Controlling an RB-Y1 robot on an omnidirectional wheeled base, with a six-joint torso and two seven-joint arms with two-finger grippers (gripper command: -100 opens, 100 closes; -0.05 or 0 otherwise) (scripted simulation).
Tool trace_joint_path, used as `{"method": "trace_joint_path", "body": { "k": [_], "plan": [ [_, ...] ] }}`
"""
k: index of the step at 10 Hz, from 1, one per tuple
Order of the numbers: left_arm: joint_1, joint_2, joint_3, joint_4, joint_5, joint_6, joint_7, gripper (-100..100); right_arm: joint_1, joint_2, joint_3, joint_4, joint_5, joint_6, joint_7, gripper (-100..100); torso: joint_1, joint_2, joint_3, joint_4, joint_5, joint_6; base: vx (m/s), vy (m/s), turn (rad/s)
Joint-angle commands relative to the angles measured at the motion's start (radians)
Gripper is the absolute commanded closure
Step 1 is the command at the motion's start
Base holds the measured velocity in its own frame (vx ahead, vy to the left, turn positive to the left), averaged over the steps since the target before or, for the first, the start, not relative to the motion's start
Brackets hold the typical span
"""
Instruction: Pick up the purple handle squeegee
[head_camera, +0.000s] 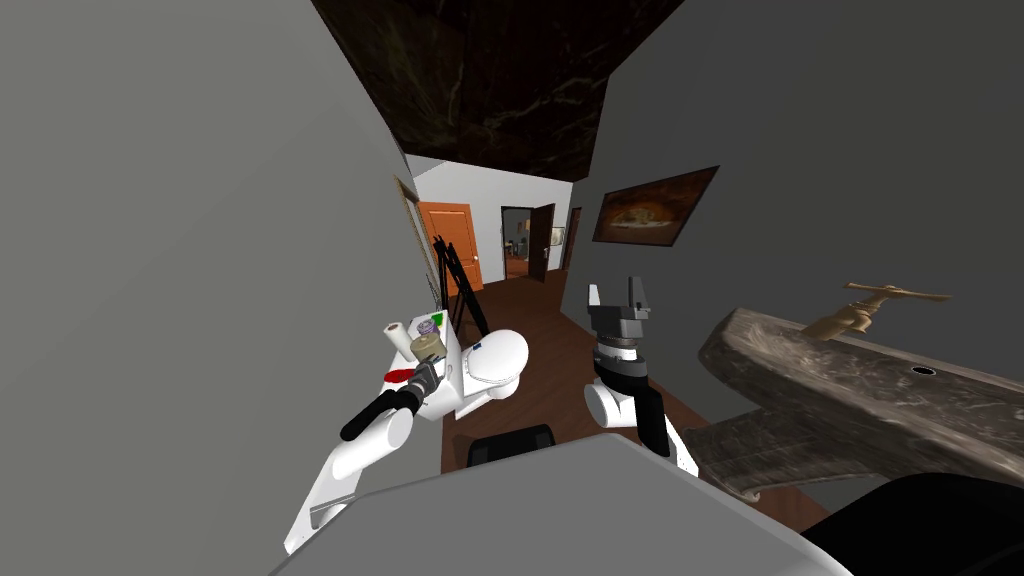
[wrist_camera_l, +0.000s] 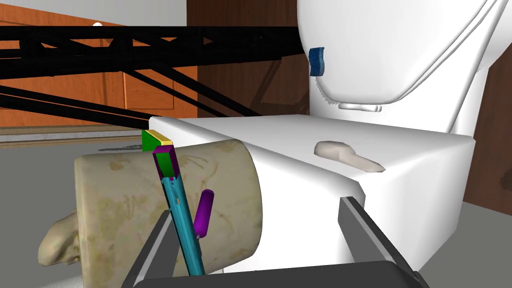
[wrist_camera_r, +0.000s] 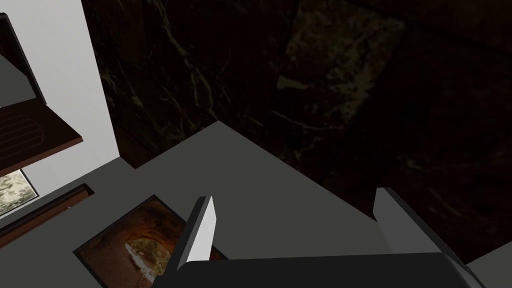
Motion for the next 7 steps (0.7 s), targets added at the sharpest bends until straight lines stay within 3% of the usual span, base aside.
{"method": "trace_joint_path", "body": {
  "k": [1, 2, 6, 7],
  "plan": [
    [0.000, 0.000, 0.000, 0.000, 0.000, 0.000, 0.000, -100, 0.000, 0.000, 0.000, 0.000, 0.000, 0.000, 0.000, 0, 0.000, 0.000, 0.000, 0.000, 0.000, 0.000, 0.013, 0.002, 0.003],
    [0.000, 0.000, -0.001, 0.002, 0.000, -0.002, 0.000, 100, 0.000, 0.000, 0.000, 0.000, 0.000, 0.000, 0.000, 0, 0.001, -0.001, 0.000, 0.000, 0.000, 0.001, 0.000, 0.000, 0.000],
    [0.002, 0.000, -0.001, 0.004, 0.000, 0.000, 0.000, 100, 0.000, 0.000, 0.000, 0.000, 0.000, 0.000, 0.000, 0, 0.001, -0.001, 0.000, 0.001, 0.000, 0.001, -0.002, -0.001, 0.001],
    [0.002, 0.000, -0.001, 0.004, 0.000, 0.000, 0.000, 0, 0.000, 0.000, 0.000, 0.000, 0.000, 0.000, 0.000, 0, 0.001, -0.001, 0.000, 0.001, 0.000, 0.001, 0.000, 0.000, 0.000]
  ]
}}
